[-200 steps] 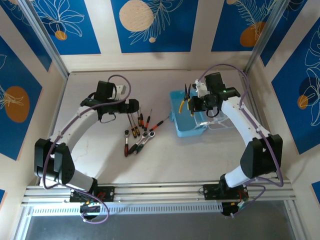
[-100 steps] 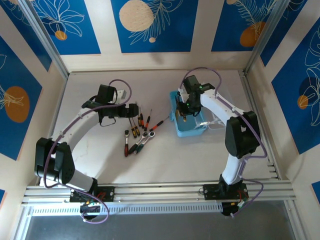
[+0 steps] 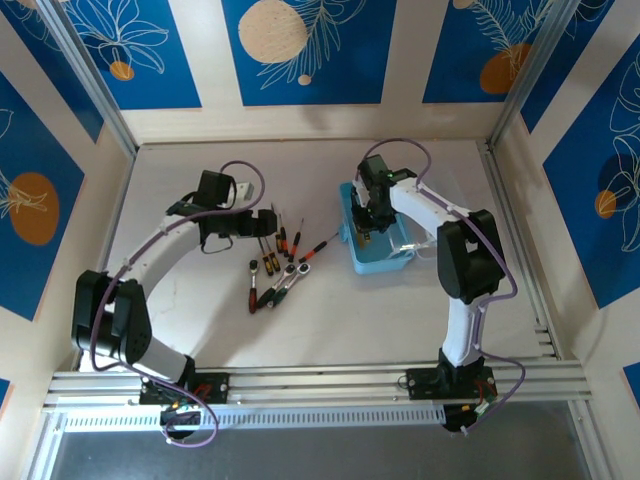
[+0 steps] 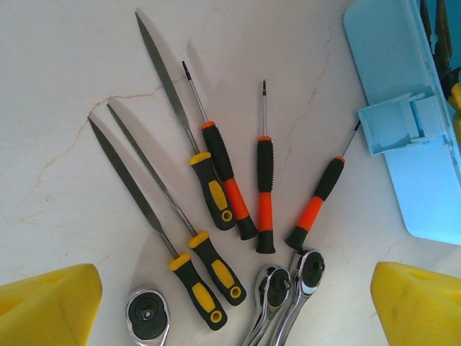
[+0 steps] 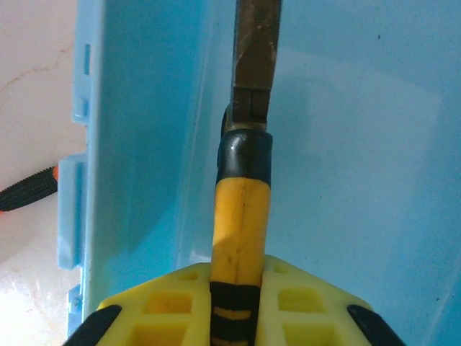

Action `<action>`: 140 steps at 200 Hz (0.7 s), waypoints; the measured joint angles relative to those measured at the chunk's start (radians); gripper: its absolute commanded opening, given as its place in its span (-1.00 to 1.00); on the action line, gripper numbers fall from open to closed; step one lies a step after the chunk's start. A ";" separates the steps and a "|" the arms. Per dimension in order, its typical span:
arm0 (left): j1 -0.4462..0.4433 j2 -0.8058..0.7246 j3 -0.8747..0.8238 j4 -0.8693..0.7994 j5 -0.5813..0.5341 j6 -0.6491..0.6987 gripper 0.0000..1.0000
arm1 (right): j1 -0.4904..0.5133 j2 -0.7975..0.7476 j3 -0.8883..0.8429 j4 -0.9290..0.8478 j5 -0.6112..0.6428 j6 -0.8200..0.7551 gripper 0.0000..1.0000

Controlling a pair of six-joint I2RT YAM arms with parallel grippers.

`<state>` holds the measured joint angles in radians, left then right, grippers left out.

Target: Pack the tool kit

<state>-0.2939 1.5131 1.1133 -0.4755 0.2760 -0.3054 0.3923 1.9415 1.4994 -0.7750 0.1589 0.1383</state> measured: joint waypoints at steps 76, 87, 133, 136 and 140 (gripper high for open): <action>0.000 0.016 -0.038 -0.047 -0.063 0.001 0.76 | 0.024 -0.003 0.106 -0.032 0.033 -0.015 0.24; 0.000 0.016 -0.049 -0.058 -0.077 -0.002 0.61 | 0.031 -0.008 0.109 -0.045 0.037 -0.012 0.40; 0.000 0.016 -0.104 -0.076 -0.106 0.007 0.12 | 0.067 -0.098 0.109 -0.072 0.032 -0.035 0.95; 0.000 0.016 -0.109 -0.075 -0.107 0.006 0.09 | 0.069 -0.106 0.108 -0.071 0.028 -0.031 0.97; -0.001 0.016 -0.118 -0.076 -0.107 0.005 0.05 | 0.072 -0.119 0.108 -0.071 0.024 -0.033 1.00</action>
<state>-0.2947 1.5291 0.9955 -0.5514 0.1688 -0.3004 0.4648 1.8225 1.6070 -0.8455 0.1829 0.1051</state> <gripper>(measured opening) 0.574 0.956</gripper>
